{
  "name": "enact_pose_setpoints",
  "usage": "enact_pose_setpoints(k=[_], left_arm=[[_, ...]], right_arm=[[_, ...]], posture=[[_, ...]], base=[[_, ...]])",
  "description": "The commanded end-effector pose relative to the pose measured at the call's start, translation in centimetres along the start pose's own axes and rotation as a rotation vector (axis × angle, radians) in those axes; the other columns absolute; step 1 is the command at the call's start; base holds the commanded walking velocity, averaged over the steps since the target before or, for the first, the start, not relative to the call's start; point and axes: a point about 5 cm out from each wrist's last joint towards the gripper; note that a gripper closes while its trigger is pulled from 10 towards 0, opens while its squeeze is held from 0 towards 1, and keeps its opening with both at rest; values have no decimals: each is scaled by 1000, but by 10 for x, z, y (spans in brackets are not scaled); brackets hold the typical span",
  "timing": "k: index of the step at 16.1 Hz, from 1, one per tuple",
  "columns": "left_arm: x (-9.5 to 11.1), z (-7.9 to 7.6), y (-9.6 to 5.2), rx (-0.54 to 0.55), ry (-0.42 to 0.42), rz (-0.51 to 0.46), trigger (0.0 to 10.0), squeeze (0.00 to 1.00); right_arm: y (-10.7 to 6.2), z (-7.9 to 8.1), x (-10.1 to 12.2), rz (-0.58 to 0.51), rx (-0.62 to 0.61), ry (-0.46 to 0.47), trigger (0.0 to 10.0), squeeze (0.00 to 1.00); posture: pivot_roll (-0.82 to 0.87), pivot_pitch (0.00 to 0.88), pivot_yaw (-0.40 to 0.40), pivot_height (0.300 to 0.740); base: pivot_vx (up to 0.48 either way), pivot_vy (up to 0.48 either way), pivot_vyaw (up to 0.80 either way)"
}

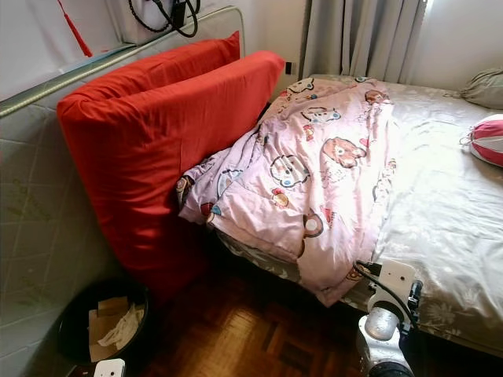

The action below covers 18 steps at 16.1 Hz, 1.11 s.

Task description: Clean up the room

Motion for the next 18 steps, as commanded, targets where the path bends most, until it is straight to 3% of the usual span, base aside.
enact_pose_setpoints(k=[1, 3, 5, 7, 9, 12, 16, 18], left_arm=[[-4, 5, -2, 10, 8, 17, 10000, 0], [-3, 5, -2, 9, 9, 17, 10000, 0], [-3, 4, -1, 9, 9, 16, 10000, 0], [-2, 4, -1, 10, 5, 14, 10000, 0], [-2, 4, -1, 14, 0, 15, 10000, 0], [-2, 5, -1, 24, -4, 14, 10000, 0], [-1, 7, -1, 58, -30, 7, 10000, 0], [-1, 8, -1, 60, -28, 8, 10000, 0]], right_arm=[[-3, 4, -7, 46, 42, 11, 10000, 0], [-12, 19, -21, 136, 213, 28, 10000, 0], [-33, 28, -53, 289, 395, -23, 10000, 0], [-52, 17, -86, 459, 428, -45, 10000, 0], [-69, -5, -116, 584, 407, -162, 10000, 0], [-73, -8, -121, 606, 368, -108, 10000, 0], [-78, 0, -121, 595, 443, -170, 10000, 0], [-77, 6, -119, 581, 454, -204, 10000, 0]], posture=[[108, 0, 32, 740], [108, 0, 32, 740], [99, 0, 30, 740], [92, 0, 31, 740], [109, 0, 29, 740], [102, 0, 41, 740], [111, 0, 37, 740], [108, 0, 41, 740]], base=[[0, 0, 0], [0, 0, 0], [0, 0, 0], [0, 0, 0], [0, 0, 0], [0, 0, 0], [0, 0, 0], [0, 0, 800]])
Point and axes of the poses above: a point about 5 cm out from each wrist's last joint towards the gripper, its own y axis pointing out of the wrist towards the gripper, its own x axis along the axis of the wrist's last joint, z = x × y, and after that the axes turned 8 degrees about y, right-handed
